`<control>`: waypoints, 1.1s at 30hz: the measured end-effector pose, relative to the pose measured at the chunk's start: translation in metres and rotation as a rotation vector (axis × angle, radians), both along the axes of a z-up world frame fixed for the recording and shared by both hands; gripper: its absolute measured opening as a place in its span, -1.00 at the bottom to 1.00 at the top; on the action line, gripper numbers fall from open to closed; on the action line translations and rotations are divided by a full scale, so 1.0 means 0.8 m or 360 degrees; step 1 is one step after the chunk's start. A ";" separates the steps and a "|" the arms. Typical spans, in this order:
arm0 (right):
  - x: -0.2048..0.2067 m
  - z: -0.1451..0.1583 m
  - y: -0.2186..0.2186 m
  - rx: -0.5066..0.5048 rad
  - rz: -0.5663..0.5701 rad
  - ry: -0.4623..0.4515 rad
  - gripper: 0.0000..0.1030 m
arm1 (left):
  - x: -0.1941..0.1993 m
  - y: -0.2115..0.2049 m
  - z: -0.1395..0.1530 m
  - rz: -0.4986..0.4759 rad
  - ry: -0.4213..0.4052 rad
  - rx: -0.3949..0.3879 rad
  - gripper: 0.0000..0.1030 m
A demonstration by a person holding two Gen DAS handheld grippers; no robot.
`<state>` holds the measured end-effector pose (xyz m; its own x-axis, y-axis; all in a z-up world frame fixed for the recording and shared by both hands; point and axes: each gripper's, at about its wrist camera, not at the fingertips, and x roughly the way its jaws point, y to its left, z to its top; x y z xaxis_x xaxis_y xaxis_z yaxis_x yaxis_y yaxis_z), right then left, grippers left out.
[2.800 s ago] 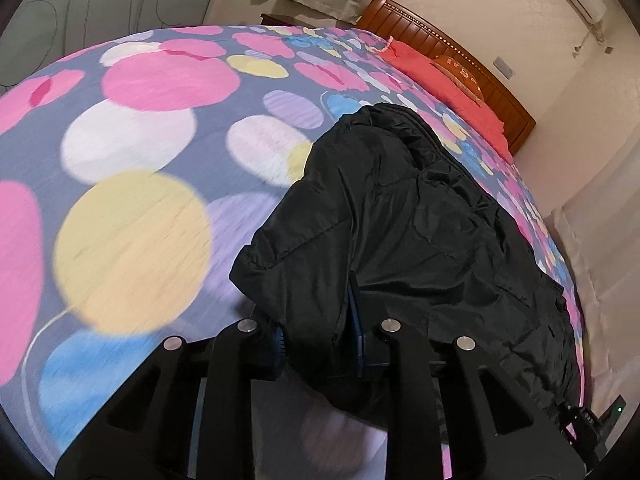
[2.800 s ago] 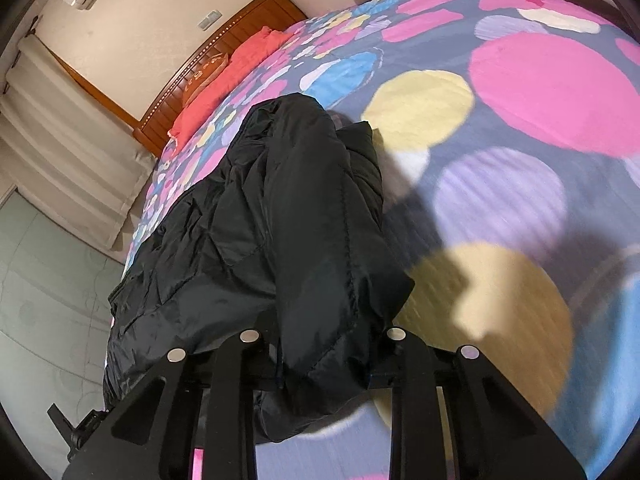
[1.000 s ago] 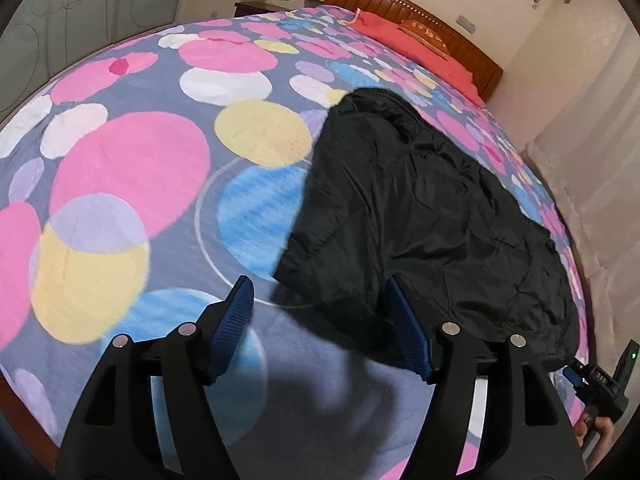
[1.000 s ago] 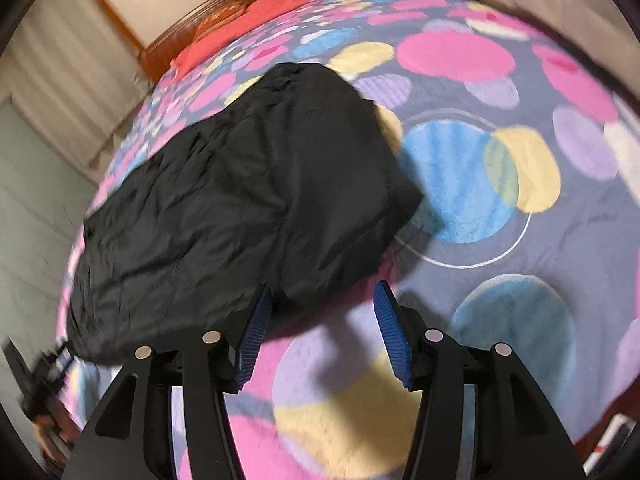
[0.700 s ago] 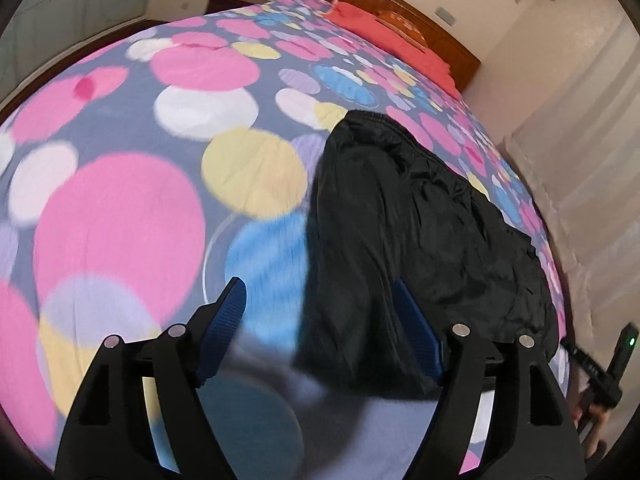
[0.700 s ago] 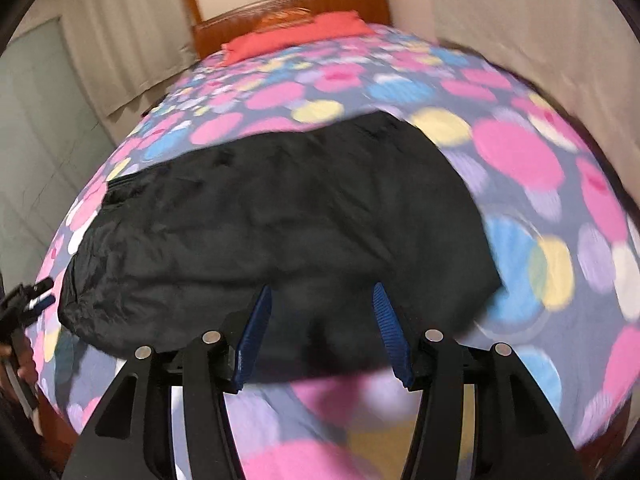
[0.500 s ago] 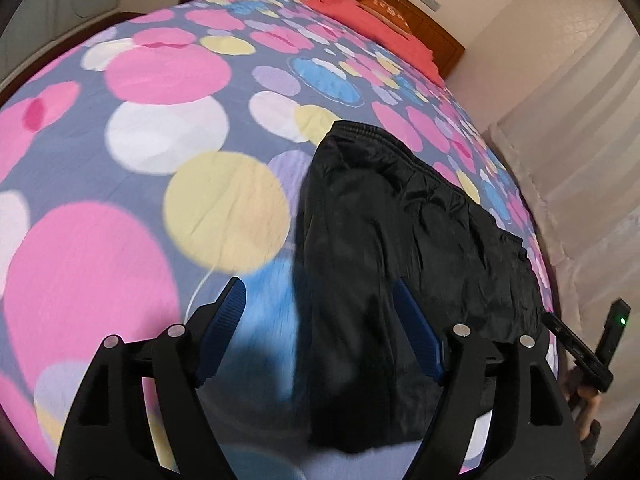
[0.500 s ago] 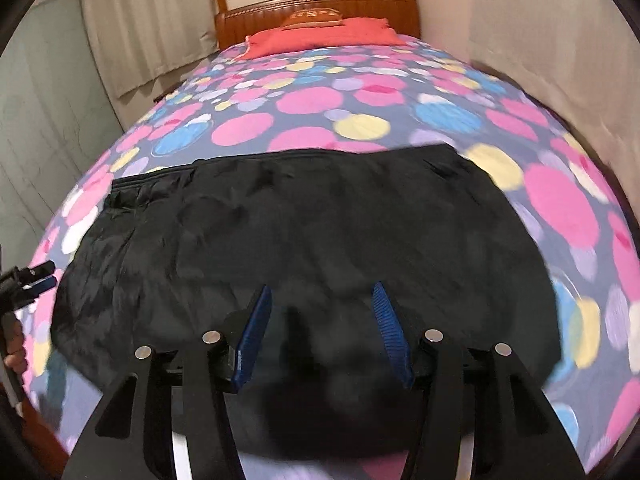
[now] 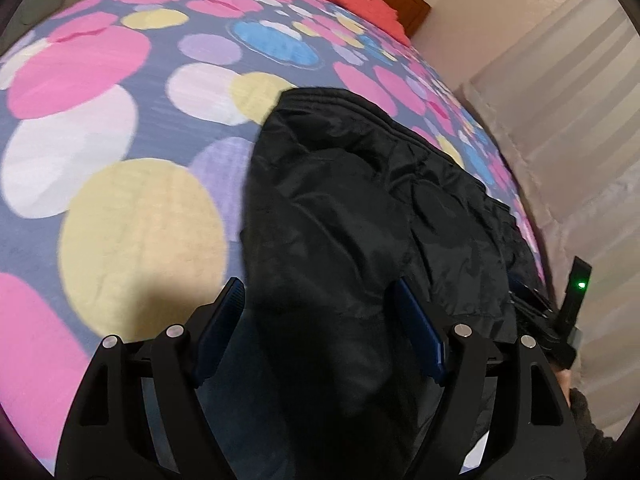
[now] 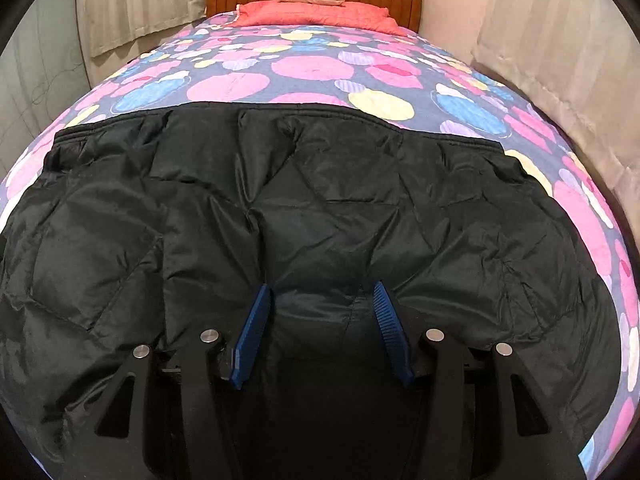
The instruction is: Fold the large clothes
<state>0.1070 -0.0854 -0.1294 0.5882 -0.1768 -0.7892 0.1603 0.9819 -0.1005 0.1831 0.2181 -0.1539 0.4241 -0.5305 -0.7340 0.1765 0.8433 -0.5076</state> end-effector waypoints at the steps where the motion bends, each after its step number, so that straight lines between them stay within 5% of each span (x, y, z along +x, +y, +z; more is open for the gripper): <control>1: -0.002 -0.001 0.000 -0.0002 0.0000 -0.0008 0.05 | 0.002 -0.004 -0.002 -0.0040 0.0017 -0.0015 0.49; 12: -0.004 -0.004 0.004 -0.0001 -0.0002 -0.0047 0.05 | 0.010 -0.024 -0.024 -0.0052 0.0064 0.0020 0.65; 16: -0.005 -0.005 0.004 0.0000 -0.0001 -0.0050 0.05 | 0.008 -0.037 -0.022 -0.0056 0.0104 0.0051 0.19; 20: -0.007 -0.004 0.005 -0.0001 -0.0003 -0.0058 0.05 | 0.007 -0.038 -0.023 -0.0014 0.0115 0.0044 0.07; 25: -0.008 -0.003 0.005 -0.0001 -0.0001 -0.0065 0.05 | 0.001 -0.040 -0.024 0.0039 0.0085 0.0053 0.03; 30: -0.008 -0.002 0.005 0.0002 0.0001 -0.0075 0.05 | 0.004 -0.036 -0.027 -0.0019 0.0105 0.0028 0.28; 33: -0.007 -0.002 0.006 -0.0006 0.0000 -0.0081 0.05 | 0.003 -0.040 -0.025 0.0005 0.0123 0.0044 0.18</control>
